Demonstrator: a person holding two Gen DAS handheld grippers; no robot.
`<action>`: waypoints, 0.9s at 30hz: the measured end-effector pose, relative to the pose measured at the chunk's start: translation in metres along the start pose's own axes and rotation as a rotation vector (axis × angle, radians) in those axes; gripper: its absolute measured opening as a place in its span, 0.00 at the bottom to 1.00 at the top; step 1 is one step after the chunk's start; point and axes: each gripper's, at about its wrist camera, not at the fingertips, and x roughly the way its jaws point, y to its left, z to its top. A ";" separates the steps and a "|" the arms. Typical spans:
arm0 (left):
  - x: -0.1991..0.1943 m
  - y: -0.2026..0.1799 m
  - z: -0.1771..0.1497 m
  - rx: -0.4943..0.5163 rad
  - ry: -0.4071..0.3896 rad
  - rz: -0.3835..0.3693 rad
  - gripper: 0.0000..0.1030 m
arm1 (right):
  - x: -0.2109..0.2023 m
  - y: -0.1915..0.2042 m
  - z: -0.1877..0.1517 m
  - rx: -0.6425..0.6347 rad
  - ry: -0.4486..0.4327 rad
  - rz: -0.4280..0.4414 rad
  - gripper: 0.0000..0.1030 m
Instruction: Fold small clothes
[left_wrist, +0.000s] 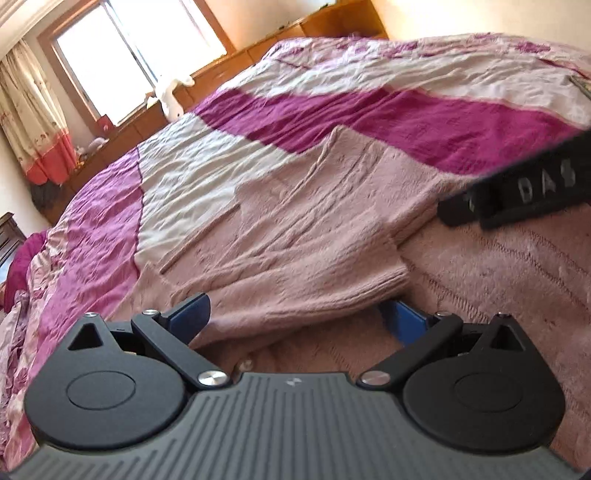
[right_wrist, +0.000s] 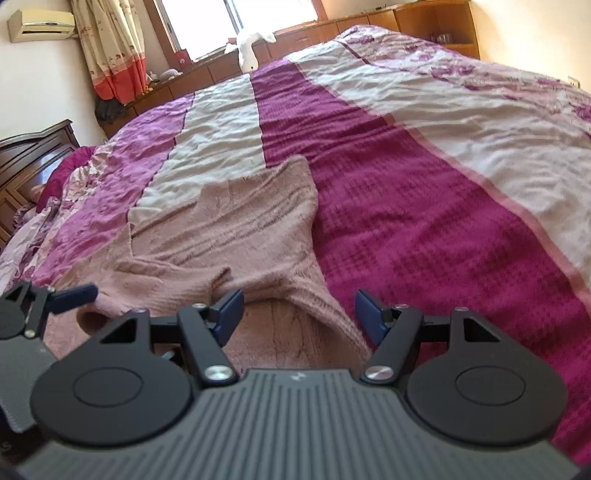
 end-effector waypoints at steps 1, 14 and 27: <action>0.000 0.000 0.000 0.002 -0.008 -0.007 1.00 | 0.000 0.000 -0.002 -0.004 -0.001 -0.001 0.66; -0.011 0.015 0.001 -0.136 -0.063 -0.151 0.09 | 0.002 -0.002 -0.004 0.006 -0.008 0.003 0.66; -0.030 0.131 -0.013 -0.521 -0.077 0.147 0.08 | 0.003 0.003 -0.008 -0.035 -0.011 -0.019 0.66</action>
